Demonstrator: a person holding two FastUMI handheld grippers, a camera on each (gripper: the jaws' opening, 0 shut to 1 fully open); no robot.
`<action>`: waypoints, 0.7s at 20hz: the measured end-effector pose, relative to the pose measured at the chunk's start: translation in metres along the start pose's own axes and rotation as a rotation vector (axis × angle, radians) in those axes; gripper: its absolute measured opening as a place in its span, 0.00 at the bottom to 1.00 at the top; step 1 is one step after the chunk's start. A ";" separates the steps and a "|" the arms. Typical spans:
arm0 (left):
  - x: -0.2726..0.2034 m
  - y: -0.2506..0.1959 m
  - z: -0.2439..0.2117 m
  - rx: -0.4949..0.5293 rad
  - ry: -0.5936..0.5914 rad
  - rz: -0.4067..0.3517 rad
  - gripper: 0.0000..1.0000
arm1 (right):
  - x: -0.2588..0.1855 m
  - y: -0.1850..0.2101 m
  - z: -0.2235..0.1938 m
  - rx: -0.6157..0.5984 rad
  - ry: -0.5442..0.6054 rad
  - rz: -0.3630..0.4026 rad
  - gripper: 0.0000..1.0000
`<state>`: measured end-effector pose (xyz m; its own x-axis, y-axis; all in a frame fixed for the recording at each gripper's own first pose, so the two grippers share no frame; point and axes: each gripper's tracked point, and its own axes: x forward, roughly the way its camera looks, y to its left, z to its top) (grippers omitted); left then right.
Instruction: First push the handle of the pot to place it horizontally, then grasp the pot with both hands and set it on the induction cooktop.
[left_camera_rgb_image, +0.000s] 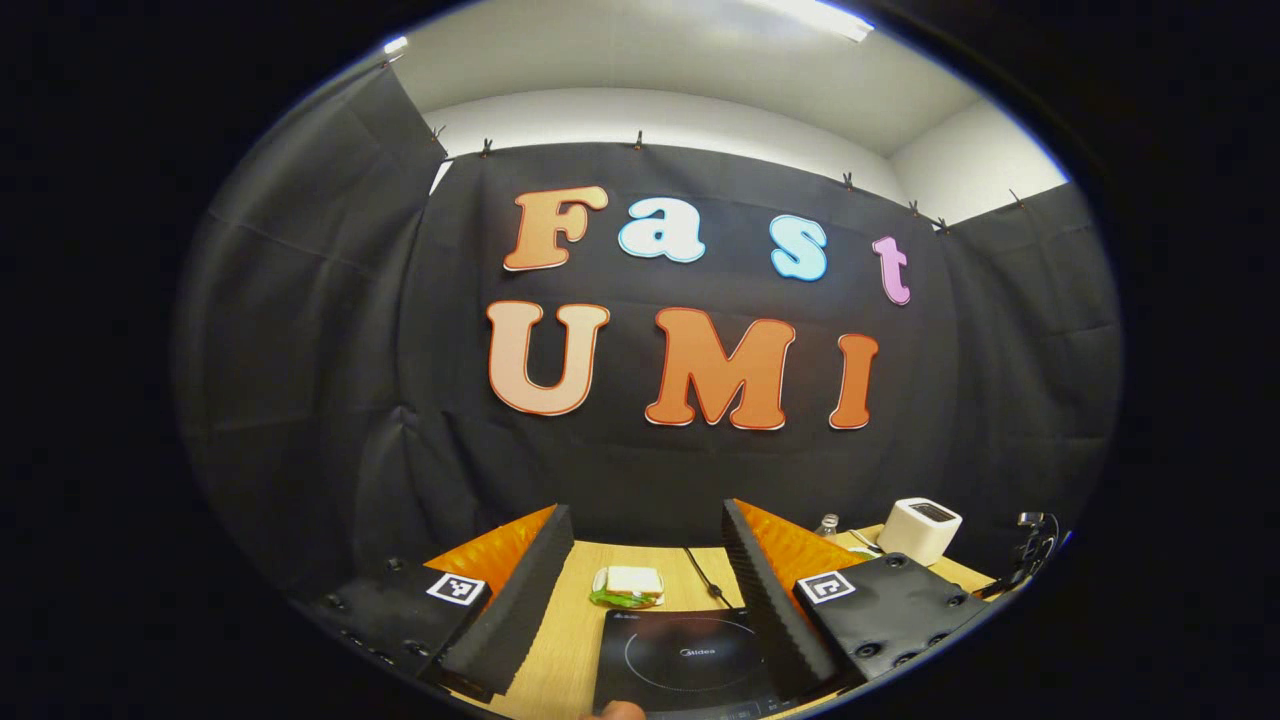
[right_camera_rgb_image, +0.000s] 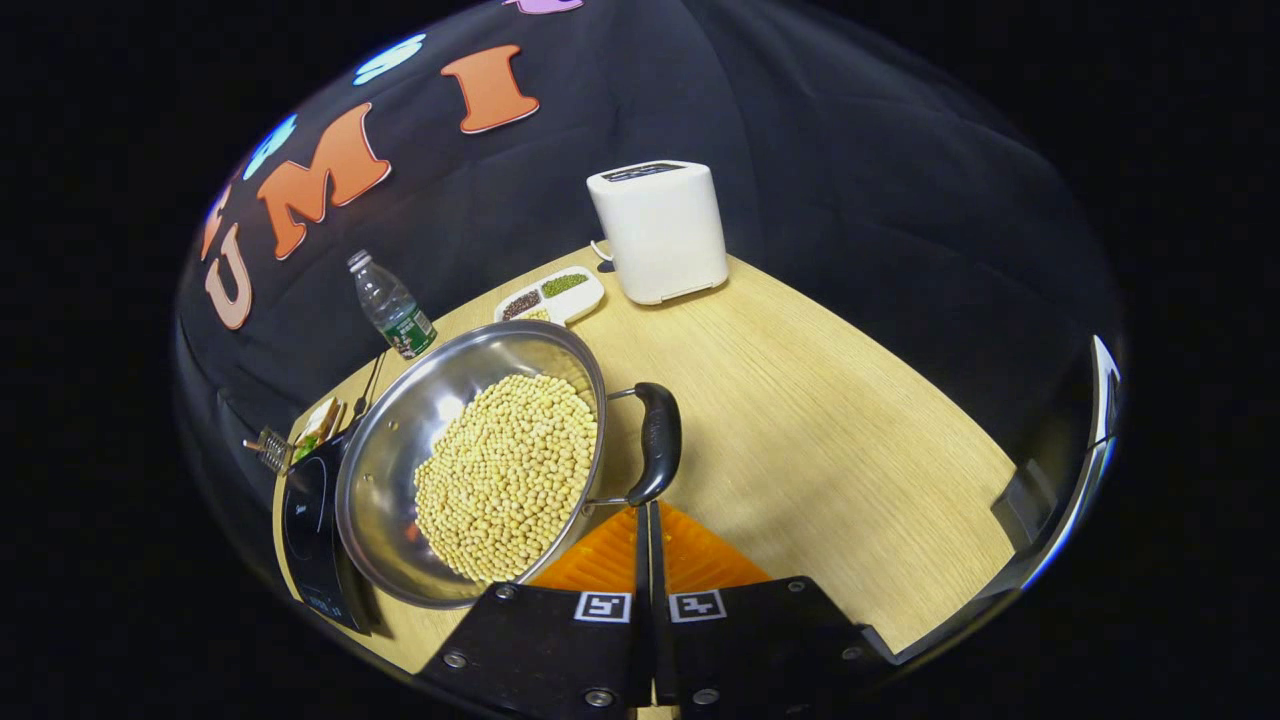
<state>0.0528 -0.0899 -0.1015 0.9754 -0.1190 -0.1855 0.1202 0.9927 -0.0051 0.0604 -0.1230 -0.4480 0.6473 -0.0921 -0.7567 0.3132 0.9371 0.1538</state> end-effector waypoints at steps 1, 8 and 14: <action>0.003 -0.003 -0.003 -0.006 0.007 -0.008 0.97 | 0.002 -0.001 0.003 0.001 -0.001 -0.003 0.00; 0.023 -0.006 -0.023 0.003 0.031 -0.015 0.97 | 0.019 -0.002 0.020 0.011 -0.004 -0.011 0.00; 0.039 -0.011 -0.057 -0.017 0.087 -0.022 0.98 | 0.033 0.001 0.033 -0.016 -0.013 -0.044 0.00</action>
<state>0.0787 -0.1048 -0.1648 0.9525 -0.1400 -0.2703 0.1380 0.9901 -0.0265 0.1050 -0.1363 -0.4522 0.6424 -0.1376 -0.7539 0.3303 0.9374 0.1103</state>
